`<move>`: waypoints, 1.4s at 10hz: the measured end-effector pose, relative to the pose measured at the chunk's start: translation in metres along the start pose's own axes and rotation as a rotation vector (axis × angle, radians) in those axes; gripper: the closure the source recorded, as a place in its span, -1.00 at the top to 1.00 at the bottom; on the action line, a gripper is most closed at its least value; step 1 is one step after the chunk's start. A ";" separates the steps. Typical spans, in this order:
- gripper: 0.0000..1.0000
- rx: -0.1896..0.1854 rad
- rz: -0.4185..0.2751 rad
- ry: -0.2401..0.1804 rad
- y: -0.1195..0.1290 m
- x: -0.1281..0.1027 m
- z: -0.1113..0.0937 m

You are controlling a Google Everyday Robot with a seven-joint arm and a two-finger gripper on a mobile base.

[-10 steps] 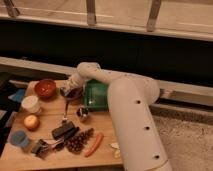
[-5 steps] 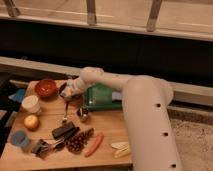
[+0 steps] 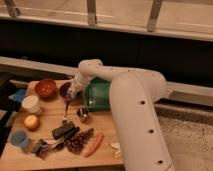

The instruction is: Wipe purple bowl with towel

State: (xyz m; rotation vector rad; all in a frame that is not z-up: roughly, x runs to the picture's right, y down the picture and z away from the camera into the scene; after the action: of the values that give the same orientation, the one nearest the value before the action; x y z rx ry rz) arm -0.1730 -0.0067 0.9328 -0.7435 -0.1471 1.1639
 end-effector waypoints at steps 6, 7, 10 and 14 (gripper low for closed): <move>-0.71 -0.181 -0.041 -0.093 0.041 -0.025 0.022; -0.71 -0.204 -0.044 -0.094 0.052 -0.020 0.024; -0.71 -0.149 -0.019 -0.068 0.038 0.002 0.006; -0.71 -0.018 0.035 0.006 0.000 0.037 -0.015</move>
State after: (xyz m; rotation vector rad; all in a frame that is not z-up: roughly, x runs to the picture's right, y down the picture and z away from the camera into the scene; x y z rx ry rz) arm -0.1505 0.0191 0.9120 -0.7682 -0.1402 1.1943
